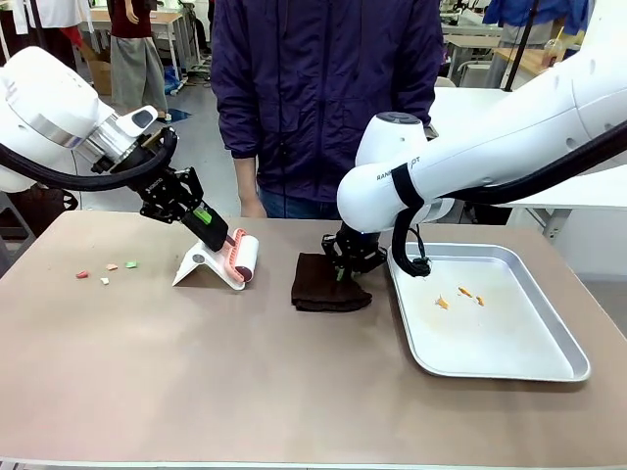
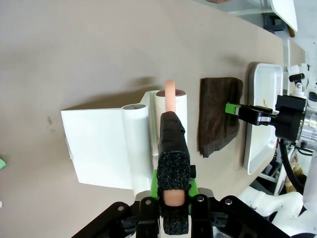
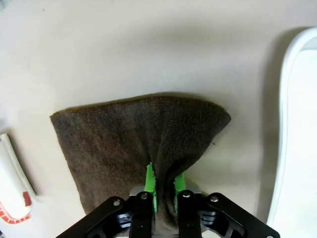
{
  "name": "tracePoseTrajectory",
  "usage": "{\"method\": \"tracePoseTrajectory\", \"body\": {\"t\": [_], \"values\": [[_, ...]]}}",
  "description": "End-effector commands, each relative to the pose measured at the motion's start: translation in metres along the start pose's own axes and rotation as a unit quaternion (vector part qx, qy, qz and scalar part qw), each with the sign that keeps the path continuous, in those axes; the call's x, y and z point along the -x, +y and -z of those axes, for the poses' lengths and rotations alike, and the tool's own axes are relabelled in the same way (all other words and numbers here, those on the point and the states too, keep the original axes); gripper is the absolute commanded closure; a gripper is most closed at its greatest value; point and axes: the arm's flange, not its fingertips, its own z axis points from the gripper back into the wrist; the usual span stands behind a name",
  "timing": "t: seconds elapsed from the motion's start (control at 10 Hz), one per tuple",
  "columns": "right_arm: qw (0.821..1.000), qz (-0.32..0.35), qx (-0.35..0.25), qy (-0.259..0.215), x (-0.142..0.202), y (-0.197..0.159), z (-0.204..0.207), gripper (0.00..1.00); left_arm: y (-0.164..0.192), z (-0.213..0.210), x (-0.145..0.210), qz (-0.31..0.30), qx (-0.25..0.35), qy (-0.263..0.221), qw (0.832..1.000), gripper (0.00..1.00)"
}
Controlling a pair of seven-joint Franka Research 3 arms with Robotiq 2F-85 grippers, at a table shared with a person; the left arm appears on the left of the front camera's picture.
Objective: Clean the surface of the table.
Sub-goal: Hold the Lint Roller with your left hand and the towel with your right hand.
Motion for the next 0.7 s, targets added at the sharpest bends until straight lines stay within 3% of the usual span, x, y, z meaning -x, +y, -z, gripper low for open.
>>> {"method": "tracePoseTrajectory", "body": {"t": [0.0, 0.5, 0.6], "values": [[1.000, -0.013, 0.002, 0.025, 0.002, -0.010, 0.005, 1.00, 0.000, -0.002, 0.008, 0.009, 0.018, -0.015, 1.000, 1.00], [0.999, 0.013, -0.002, 0.034, 0.000, -0.016, 0.001, 1.00, -0.001, -0.009, 0.011, 0.012, 0.028, -0.026, 0.999, 1.00], [0.998, 0.022, -0.029, 0.044, 0.000, -0.023, -0.007, 1.00, 0.000, -0.012, 0.013, 0.015, 0.036, -0.031, 0.999, 1.00]]}}
